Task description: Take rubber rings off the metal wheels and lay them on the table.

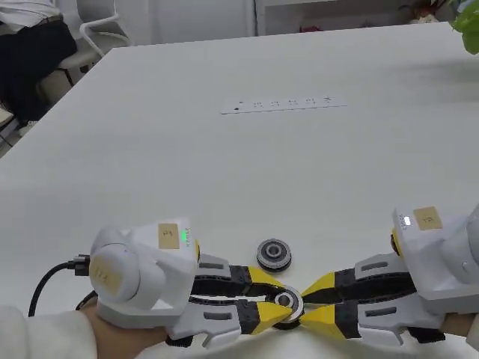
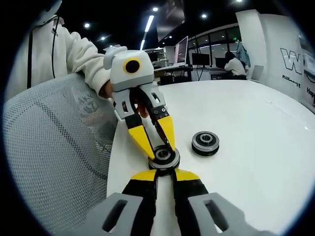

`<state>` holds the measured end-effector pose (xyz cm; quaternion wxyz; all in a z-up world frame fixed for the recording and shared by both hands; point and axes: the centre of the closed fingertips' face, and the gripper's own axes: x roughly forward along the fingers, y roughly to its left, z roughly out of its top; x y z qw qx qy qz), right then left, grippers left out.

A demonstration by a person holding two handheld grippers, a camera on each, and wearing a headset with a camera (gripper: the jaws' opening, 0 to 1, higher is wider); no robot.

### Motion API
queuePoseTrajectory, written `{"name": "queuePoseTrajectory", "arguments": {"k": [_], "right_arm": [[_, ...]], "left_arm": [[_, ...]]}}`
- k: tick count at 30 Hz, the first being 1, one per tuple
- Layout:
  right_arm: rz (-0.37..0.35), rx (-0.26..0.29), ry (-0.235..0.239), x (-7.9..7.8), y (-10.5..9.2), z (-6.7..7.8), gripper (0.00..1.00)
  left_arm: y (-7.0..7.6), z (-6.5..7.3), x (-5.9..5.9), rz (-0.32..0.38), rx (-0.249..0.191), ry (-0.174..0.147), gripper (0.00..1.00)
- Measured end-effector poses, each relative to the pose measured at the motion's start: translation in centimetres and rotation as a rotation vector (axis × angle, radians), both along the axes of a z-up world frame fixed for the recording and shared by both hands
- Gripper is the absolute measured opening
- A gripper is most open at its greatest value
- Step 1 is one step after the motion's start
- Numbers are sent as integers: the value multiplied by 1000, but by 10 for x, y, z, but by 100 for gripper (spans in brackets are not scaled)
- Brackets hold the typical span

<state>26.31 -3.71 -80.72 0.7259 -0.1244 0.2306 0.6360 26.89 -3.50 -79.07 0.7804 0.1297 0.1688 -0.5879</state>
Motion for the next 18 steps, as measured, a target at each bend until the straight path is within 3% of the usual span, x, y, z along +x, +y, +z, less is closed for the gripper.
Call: {"name": "queuePoseTrajectory", "arguments": {"k": [9, 11, 15, 18], "right_arm": [[-18, -4, 13, 2, -1, 0, 4], [-31, 2, 45, 2, -2, 0, 4], [-22, 23, 33, 0, 2, 3, 23], [12, 10, -20, 1, 8, 2, 20]], "left_arm": [[0, 0, -1, -2, -2, -4, 14], [0, 0, -1, -4, -6, 1, 14], [1, 0, -1, -4, -9, 0, 14], [0, 0, -1, -3, -10, 1, 14]]}}
